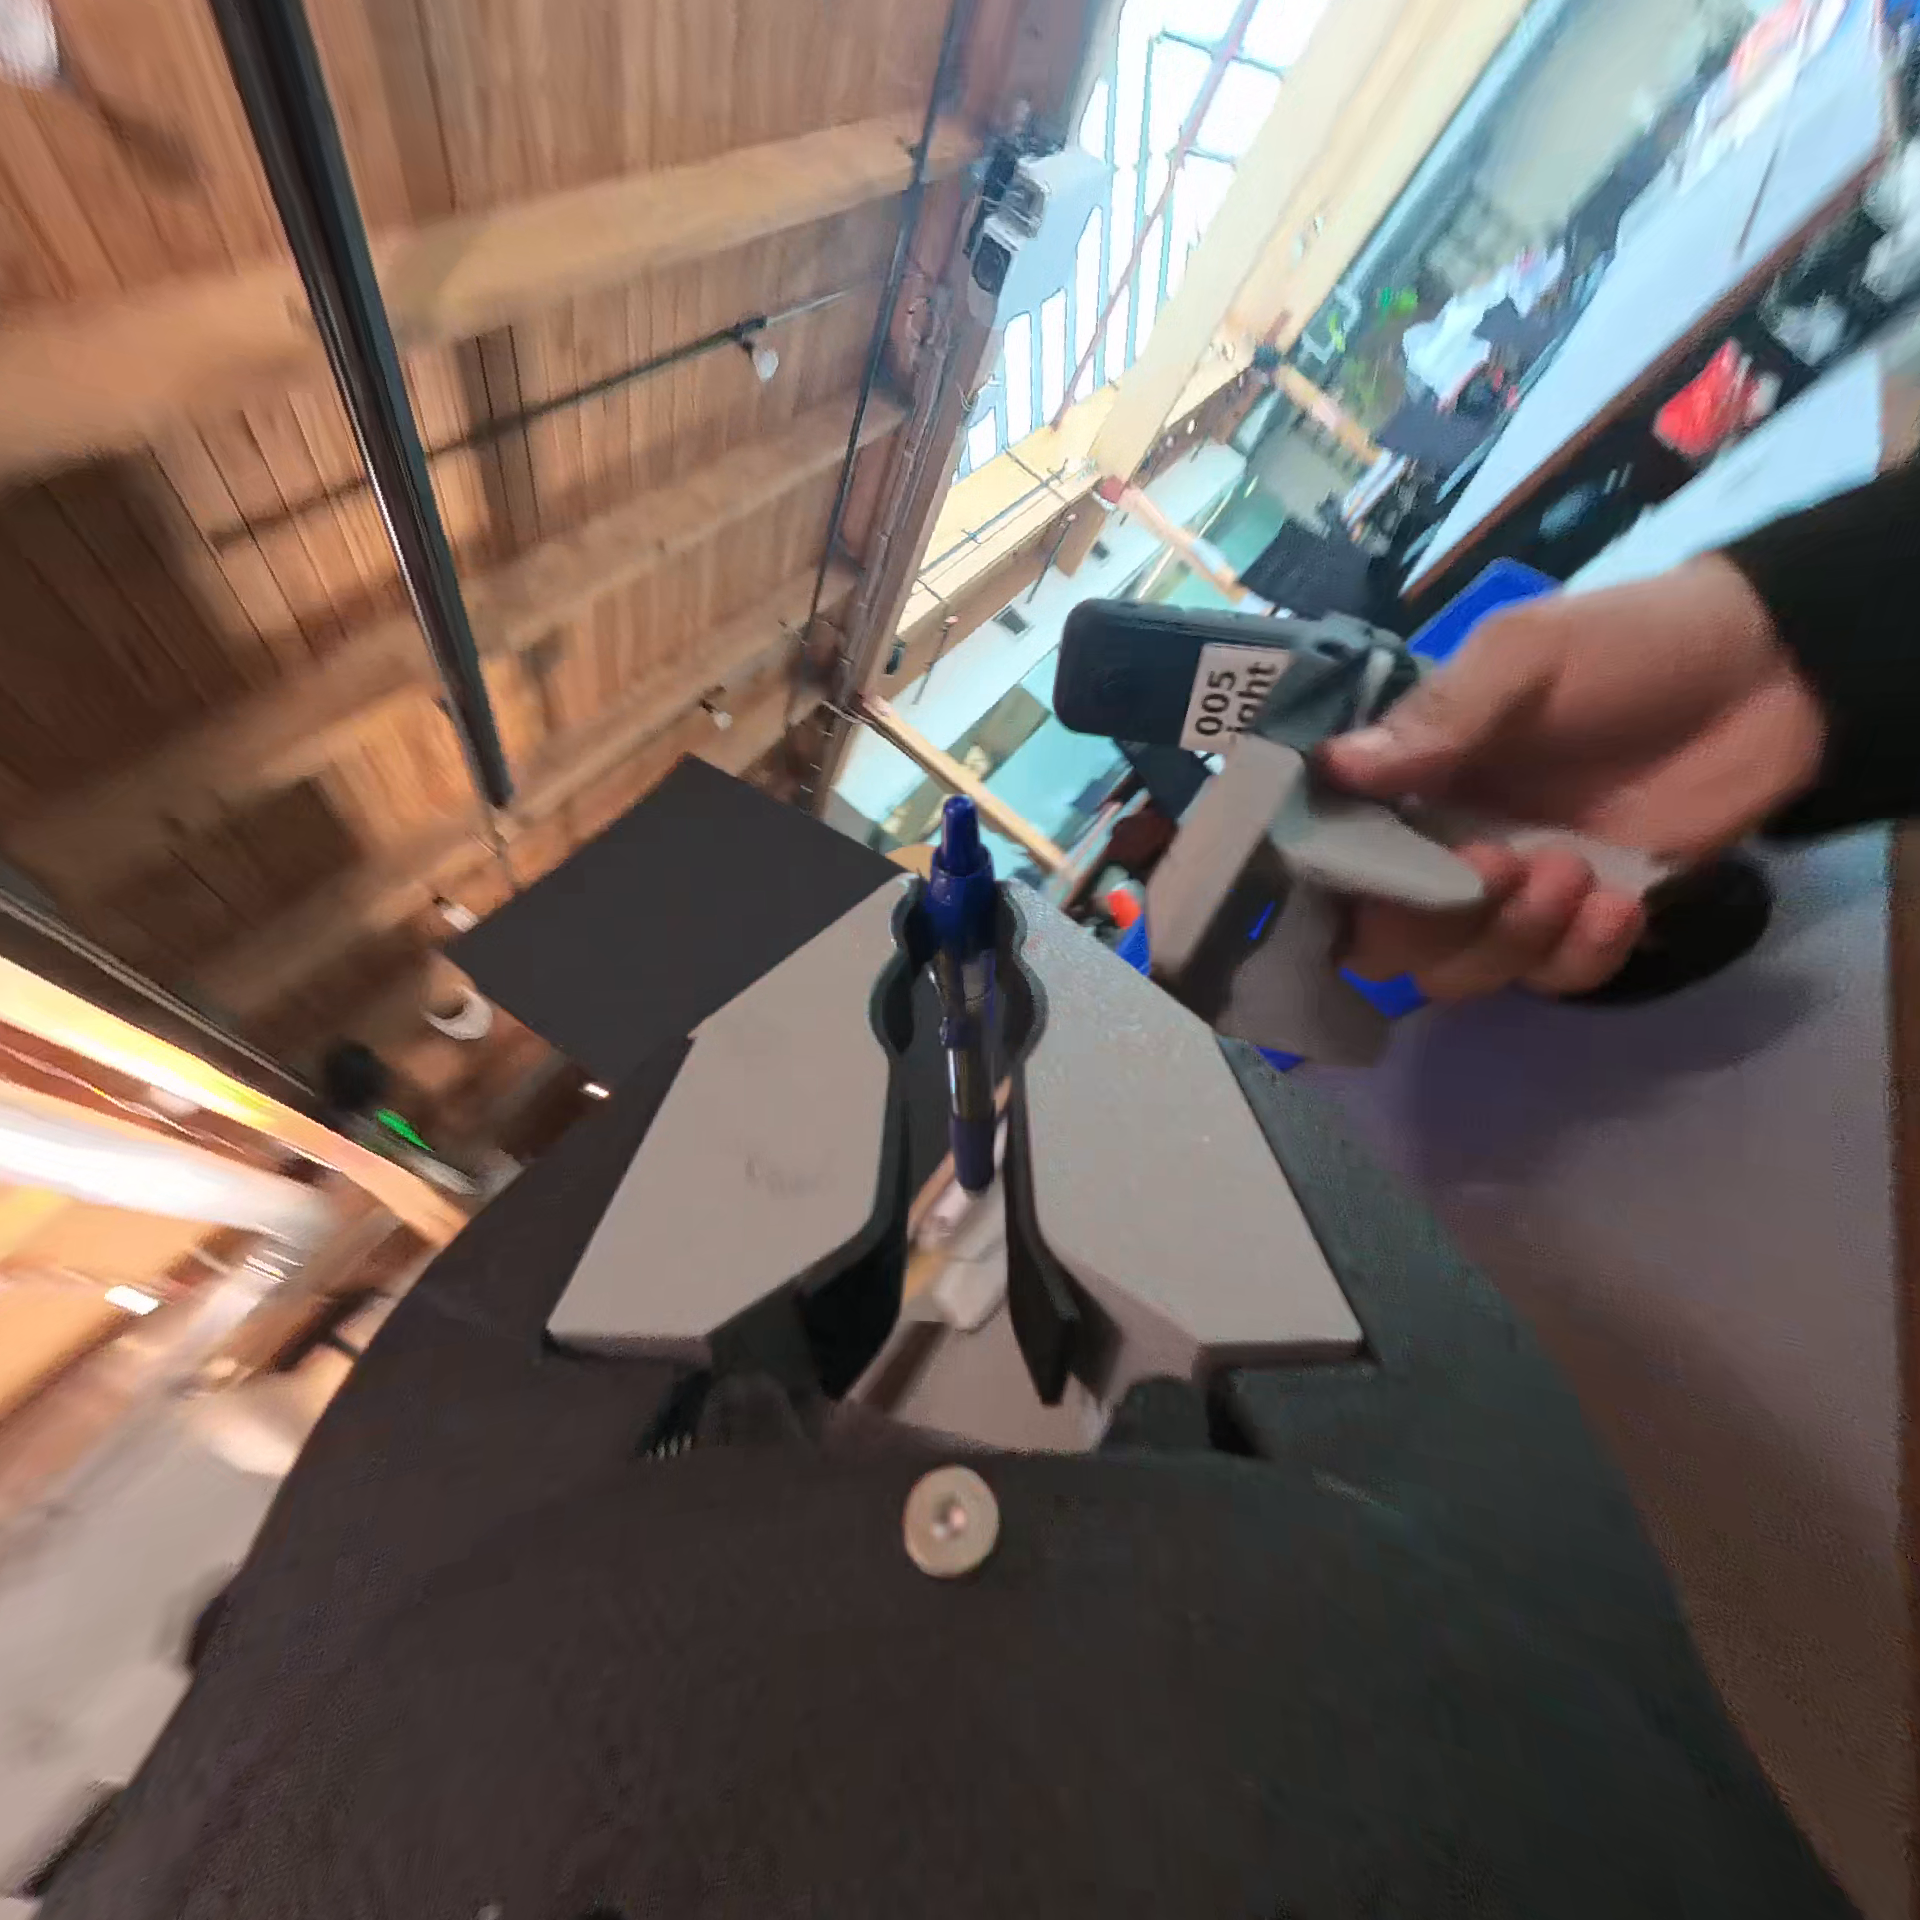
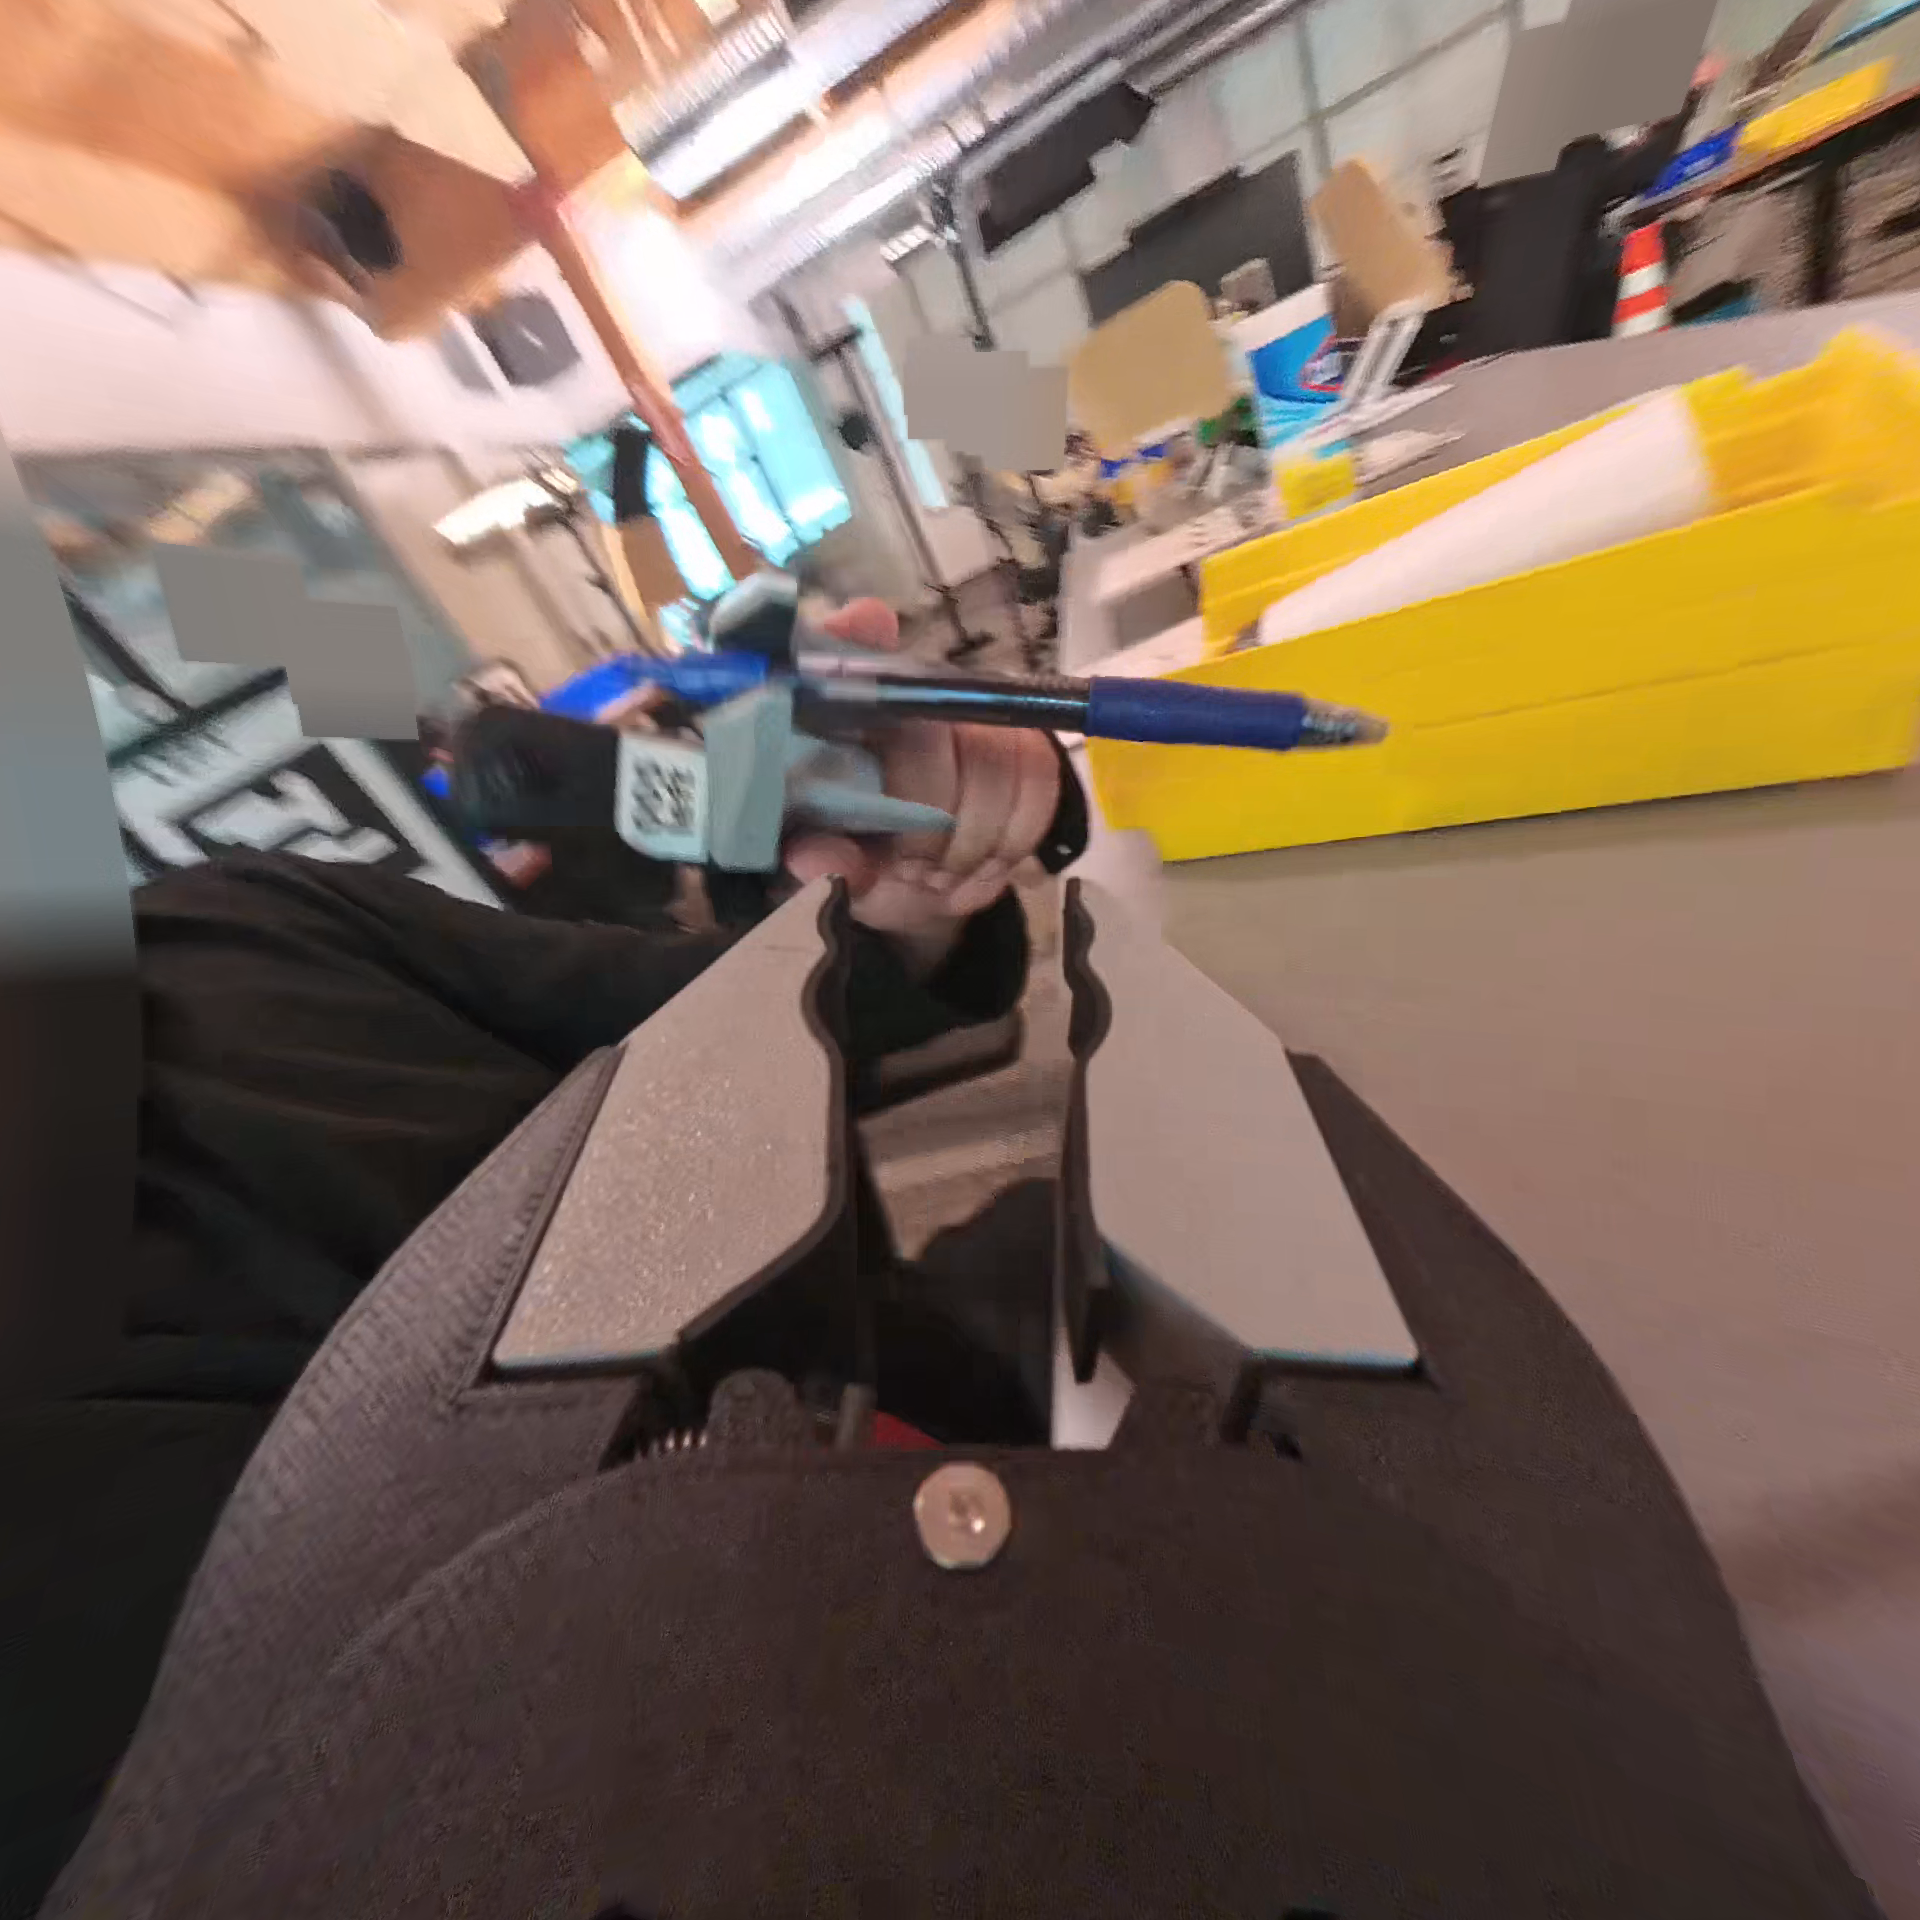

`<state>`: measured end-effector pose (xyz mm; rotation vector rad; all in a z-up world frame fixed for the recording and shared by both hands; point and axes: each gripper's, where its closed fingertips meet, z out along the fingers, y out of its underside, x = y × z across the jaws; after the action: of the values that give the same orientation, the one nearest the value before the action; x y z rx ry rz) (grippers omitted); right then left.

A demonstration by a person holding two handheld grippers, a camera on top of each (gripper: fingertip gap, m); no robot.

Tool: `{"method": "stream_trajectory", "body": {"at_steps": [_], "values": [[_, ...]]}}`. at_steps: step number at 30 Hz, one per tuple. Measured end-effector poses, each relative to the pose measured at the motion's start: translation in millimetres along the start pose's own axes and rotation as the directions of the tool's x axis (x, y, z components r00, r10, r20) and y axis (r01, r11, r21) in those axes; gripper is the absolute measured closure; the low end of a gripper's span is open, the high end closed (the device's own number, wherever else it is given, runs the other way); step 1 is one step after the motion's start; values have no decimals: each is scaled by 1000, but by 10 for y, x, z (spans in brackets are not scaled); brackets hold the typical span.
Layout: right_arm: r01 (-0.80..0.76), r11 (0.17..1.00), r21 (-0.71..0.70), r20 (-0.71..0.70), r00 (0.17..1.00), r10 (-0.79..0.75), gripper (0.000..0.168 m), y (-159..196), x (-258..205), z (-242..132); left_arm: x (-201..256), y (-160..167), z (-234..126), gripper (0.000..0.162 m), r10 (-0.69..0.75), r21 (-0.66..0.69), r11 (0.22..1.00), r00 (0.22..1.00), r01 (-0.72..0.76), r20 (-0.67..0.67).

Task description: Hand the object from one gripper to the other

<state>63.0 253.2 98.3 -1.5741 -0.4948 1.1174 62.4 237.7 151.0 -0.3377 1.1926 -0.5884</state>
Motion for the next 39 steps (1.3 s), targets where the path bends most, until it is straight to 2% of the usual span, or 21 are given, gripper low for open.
{"method": "stream_trajectory", "body": {"at_steps": [2,4,7,9,13,16,19,22,24,27,30,32,36,37,39], "values": [[-91,996,20,70,994,89,125,-14,-55,2,108,-64,-15,152,191,10,981,981,-191,9],[-172,984,39,125,978,166,121,-40,-91,4,218,-112,-15,152,317,19,948,948,-317,10],[-319,944,79,235,927,294,123,-132,-154,-17,512,-70,1,152,470,41,883,881,-468,-61],[-380,923,53,243,902,358,129,-82,-123,5,652,-26,13,152,579,62,815,814,-576,-49],[-348,937,-39,178,920,349,140,138,-65,94,774,44,26,153,599,78,800,797,-594,-77],[-315,949,-29,131,940,316,146,134,0,75,767,142,39,152,581,35,813,807,-581,-109],[-236,972,12,74,969,234,152,31,51,-21,795,225,41,144,437,-11,895,883,-445,-170],[-89,994,59,-26,996,90,158,-121,92,-168,846,260,19,121,82,-86,990,943,-115,-323],[38,998,46,-101,994,-33,162,-174,105,-254,766,194,-12,119,-102,-104,992,928,69,-359],[182,983,-12,-179,967,-182,162,-196,97,-318,536,118,-32,128,-351,-132,936,867,325,-354],[296,948,-116,-218,924,-315,162,-112,92,-288,285,368,78,123,-555,-291,821,807,492,-201],[375,904,-206,-223,882,-416,162,-11,86,-224,286,436,98,117,-640,-351,749,750,562,-166],[467,802,-374,-212,798,-564,161,213,104,-80,337,247,105,122,-718,-310,693,660,651,-220],[478,778,-407,-221,775,-592,161,246,131,-59,355,210,101,126,-727,-309,685,645,659,-236],[494,747,-445,-234,741,-629,161,279,169,-31,388,176,93,153,-719,-302,695,647,653,-255]]}}
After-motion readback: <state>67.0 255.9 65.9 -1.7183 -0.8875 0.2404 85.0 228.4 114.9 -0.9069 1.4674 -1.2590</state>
